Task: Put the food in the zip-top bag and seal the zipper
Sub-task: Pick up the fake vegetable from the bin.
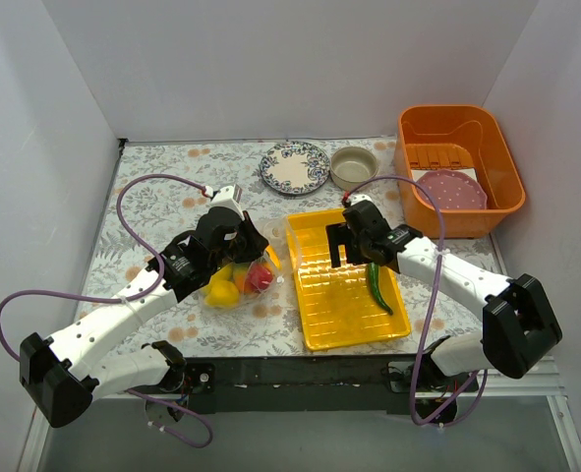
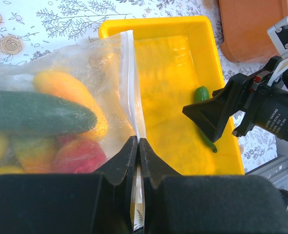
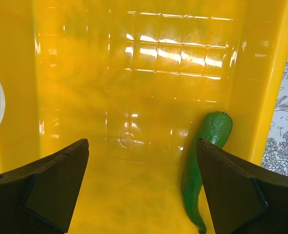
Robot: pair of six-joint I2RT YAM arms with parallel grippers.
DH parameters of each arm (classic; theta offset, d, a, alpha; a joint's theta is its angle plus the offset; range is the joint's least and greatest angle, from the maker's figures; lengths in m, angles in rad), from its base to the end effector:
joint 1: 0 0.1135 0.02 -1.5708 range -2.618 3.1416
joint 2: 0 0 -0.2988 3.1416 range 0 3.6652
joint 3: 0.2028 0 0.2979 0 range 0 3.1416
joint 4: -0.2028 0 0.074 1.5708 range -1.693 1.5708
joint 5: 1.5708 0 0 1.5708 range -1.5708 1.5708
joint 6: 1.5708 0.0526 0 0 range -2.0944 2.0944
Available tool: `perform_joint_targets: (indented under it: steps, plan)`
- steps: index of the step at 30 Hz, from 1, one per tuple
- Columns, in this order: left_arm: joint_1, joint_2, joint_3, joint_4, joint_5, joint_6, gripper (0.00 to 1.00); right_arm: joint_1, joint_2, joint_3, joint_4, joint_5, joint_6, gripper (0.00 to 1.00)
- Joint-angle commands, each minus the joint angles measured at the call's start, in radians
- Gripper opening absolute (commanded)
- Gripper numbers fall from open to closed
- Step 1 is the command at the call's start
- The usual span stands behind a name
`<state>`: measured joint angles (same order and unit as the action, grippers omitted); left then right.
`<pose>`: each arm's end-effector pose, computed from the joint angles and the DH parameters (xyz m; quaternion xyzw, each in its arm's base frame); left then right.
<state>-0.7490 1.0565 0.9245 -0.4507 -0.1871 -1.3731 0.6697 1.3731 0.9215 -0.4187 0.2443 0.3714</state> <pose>0.2081 -0.1802 0.3256 -0.3113 0.8206 -0.3720 0.3022 0.2671 0.1953 0.2375 -0.0972 0.9282 0.0701 0.3524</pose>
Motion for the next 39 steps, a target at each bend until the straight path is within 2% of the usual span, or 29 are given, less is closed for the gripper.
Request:
perform_joint_targets:
  steps: [1, 15, 17, 26, 39]
  plan:
    - [0.002, -0.032, -0.007, 0.006, -0.003, -0.003, 0.01, -0.016, -0.025, -0.013, -0.017, 0.016, 0.015, 0.97]
    - [0.002, -0.033, -0.007, 0.004, 0.008, 0.002, 0.0, -0.032, 0.007, -0.067, 0.0, -0.022, 0.023, 0.94]
    - [0.002, -0.035, -0.009, 0.004, 0.005, -0.001, 0.0, -0.033, 0.017, -0.067, -0.006, -0.025, 0.014, 0.9]
    - [0.002, -0.027, -0.001, 0.001, 0.005, 0.002, 0.0, -0.036, -0.014, -0.061, -0.081, 0.098, 0.077, 0.85]
    - [0.002, -0.016, 0.014, -0.002, 0.008, 0.005, 0.0, -0.065, 0.007, -0.13, -0.049, 0.061, 0.129, 0.81]
